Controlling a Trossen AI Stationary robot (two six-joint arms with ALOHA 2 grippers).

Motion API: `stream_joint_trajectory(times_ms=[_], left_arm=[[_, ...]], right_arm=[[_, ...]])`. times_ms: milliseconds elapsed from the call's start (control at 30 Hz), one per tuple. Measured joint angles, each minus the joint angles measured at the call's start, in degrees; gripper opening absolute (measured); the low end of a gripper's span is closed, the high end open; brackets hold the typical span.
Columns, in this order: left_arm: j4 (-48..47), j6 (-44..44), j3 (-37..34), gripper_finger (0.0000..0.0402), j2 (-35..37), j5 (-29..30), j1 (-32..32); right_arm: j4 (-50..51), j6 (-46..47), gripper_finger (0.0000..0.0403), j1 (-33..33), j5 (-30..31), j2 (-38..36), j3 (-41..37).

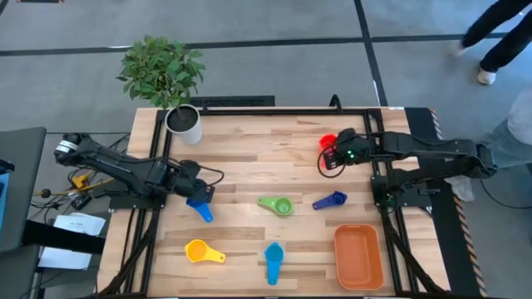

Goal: Nest measuring cups in basket
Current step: Stack the top light blue measuring cup on top of the red measuring cup

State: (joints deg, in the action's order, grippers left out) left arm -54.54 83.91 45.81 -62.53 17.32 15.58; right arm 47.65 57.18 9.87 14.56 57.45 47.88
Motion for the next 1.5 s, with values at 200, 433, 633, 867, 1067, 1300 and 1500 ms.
stream_joint_trajectory(times_ms=[200,433,633,867,1067,1300,1500], left_arm=[[-2.7,2.6,-2.3,0.0152,-0.1,-2.6,1.7],[-3.3,2.0,-6.8,0.0197,-0.1,-4.9,2.8],[-2.3,1.9,-9.7,0.0198,-0.1,-6.1,2.8],[4.4,1.4,-13.4,0.0151,-0.1,-6.1,2.8],[7.0,3.4,-14.9,0.0073,-0.1,-5.5,2.8],[14.3,3.7,-14.9,0.0007,-0.1,-3.6,2.0],[26.4,-1.0,-14.9,0.0003,-0.1,-0.5,-1.1]], right_arm=[[-3.4,-0.2,0.0062,0.0,-2.8,3.4,0.0],[-3.9,-0.2,0.0062,-1.8,-3.1,4.4,0.0],[-3.9,1.3,0.0062,-3.2,-3.1,4.4,0.0],[-3.9,2.3,0.0062,-4.4,-3.1,4.4,0.0],[-4.0,4.1,0.0061,-5.7,-3.0,4.4,0.0],[-2.4,5.7,0.006,-7.6,-2.6,4.4,1.9],[6.7,6.3,0.006,-10.0,0.1,4.4,7.4]])
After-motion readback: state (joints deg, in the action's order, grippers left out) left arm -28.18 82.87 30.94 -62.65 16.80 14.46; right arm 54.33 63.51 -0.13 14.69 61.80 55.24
